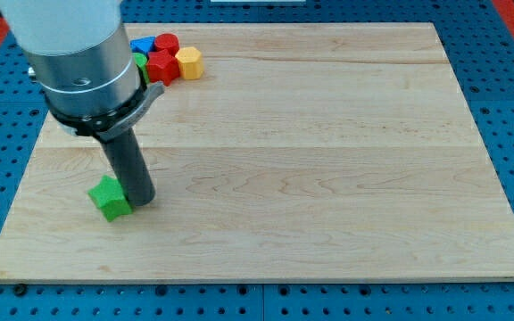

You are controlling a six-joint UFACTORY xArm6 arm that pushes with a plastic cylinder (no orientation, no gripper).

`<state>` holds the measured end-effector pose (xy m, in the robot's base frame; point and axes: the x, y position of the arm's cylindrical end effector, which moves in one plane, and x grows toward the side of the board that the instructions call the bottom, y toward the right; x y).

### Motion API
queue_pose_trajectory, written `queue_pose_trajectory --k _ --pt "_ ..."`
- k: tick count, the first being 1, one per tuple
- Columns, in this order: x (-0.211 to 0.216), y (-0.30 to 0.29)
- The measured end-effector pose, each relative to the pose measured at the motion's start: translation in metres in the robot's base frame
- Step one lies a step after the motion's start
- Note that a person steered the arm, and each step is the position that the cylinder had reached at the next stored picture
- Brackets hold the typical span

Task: Move your arm towards bottom left

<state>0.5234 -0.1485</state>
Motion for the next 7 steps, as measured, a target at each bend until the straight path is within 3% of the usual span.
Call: queue_pose_trajectory --k 2,5,7 --pt "0.000 -0.004" --pt "0.000 0.035" --pt "0.022 0.031"
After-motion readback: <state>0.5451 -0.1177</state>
